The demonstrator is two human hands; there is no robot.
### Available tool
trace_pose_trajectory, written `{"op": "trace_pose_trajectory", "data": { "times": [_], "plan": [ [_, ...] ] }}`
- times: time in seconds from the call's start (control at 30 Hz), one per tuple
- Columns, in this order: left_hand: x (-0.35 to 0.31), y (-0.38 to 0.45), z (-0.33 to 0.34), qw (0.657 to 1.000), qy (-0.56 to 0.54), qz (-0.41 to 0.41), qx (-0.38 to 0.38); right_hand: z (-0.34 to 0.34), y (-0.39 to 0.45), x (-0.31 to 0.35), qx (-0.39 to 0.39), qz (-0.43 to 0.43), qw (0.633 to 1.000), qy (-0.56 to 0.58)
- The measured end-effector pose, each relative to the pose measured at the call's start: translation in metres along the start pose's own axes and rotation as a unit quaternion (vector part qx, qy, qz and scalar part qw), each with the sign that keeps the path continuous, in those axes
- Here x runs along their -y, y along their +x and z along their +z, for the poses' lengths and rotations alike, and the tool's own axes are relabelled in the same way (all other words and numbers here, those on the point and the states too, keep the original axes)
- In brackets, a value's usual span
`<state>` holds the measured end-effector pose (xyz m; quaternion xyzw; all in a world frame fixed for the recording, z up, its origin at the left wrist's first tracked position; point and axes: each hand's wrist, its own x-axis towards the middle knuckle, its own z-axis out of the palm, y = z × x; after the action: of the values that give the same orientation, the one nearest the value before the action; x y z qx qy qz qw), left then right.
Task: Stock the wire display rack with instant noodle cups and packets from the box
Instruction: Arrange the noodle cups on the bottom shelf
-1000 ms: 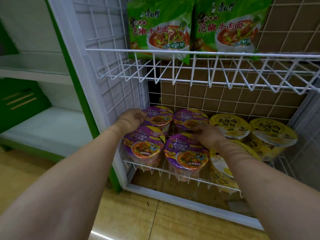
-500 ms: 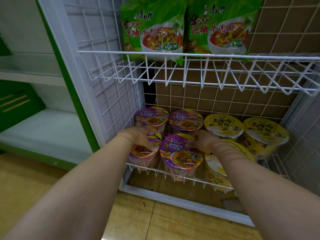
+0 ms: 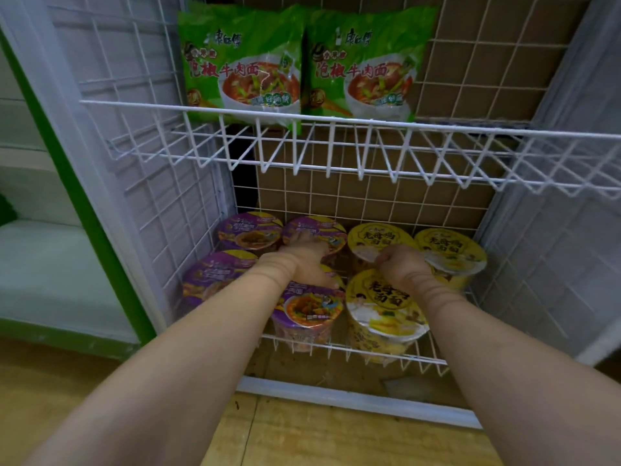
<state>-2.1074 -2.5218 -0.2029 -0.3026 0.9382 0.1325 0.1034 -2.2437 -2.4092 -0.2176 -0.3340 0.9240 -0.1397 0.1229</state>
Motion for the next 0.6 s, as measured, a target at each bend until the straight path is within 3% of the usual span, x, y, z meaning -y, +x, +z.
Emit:
{"op": "trace_pose_trajectory", "data": {
  "times": [0.17, 0.27, 0.4, 0.6],
  "plan": [
    [-0.038, 0.007, 0.011, 0.998, -0.007, 0.054, 0.031, -0.01, -0.001, -0.031, -0.003, 0.095, 0.995, -0.026],
    [-0.051, 0.008, 0.013, 0.996, 0.005, 0.069, 0.055, -0.013, -0.004, -0.045, 0.056, 0.132, 0.99, -0.007],
    [-0.052, 0.011, 0.019, 0.996, -0.003, 0.05, 0.071, -0.011, -0.008, -0.053, 0.128, 0.117, 0.985, 0.017],
    [-0.056, 0.012, 0.02, 0.997, 0.009, 0.033, 0.072, -0.013, -0.004, -0.044, 0.106, 0.08, 0.991, -0.03]
  ]
}}
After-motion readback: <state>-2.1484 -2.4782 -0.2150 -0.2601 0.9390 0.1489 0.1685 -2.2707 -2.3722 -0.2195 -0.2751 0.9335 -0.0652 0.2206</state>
